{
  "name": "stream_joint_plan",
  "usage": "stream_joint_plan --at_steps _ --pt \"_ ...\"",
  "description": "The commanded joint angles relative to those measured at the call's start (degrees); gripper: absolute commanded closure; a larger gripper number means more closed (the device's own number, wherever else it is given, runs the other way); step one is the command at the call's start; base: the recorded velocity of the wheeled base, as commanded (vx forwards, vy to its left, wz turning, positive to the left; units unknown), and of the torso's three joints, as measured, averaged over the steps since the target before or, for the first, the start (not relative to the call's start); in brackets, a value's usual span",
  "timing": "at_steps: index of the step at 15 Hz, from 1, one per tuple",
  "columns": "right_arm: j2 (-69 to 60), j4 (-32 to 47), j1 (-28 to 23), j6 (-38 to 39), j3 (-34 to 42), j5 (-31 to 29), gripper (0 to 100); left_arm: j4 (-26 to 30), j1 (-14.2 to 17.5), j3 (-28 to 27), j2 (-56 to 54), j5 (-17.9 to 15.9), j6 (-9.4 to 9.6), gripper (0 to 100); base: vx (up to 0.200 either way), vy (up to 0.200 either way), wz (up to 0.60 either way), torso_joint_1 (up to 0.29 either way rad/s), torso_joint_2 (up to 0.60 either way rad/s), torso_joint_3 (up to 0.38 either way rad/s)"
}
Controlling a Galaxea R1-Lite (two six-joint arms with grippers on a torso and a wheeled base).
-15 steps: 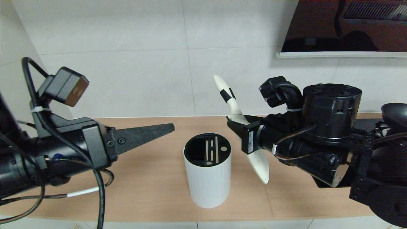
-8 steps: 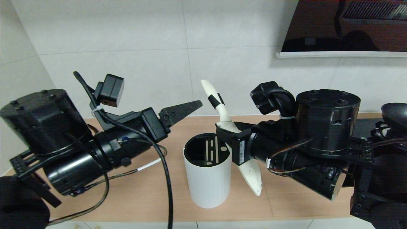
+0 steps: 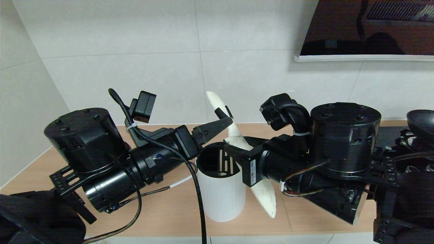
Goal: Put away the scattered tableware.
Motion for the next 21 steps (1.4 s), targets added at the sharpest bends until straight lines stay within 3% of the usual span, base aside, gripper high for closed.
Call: stream_joint_plan --at_steps 1,6,19,20,21 --pt "-0.03 -0.12 1.01 0.08 0.31 -0.02 100 -0.02 0.00 0.00 0.14 -0.01 0.04 0 0.000 0.000 0.00 0.000 0.00 0.000" --pt "0.05 -2.32 4.18 -0.09 1.98 -0.46 100 -0.81 0.00 0.00 0.14 -0.01 0.04 0 0.000 0.000 0.00 0.000 0.00 0.000" --pt "0.05 -2.49 5.14 -0.18 3.04 -0.37 100 -0.81 0.26 -0.18 0.14 -0.01 -0.13 0 0.000 0.000 0.00 0.000 0.00 0.000" --pt "0.05 -2.49 5.14 -0.18 3.04 -0.37 100 -0.73 0.26 -0.18 0.23 -0.01 -0.13 100 0.000 0.000 0.00 0.000 0.00 0.000" --pt "-0.03 -2.49 5.14 -0.18 3.12 -0.37 100 -0.73 0.26 -0.18 0.23 -0.01 -0.13 100 0.000 0.000 0.00 0.000 0.00 0.000"
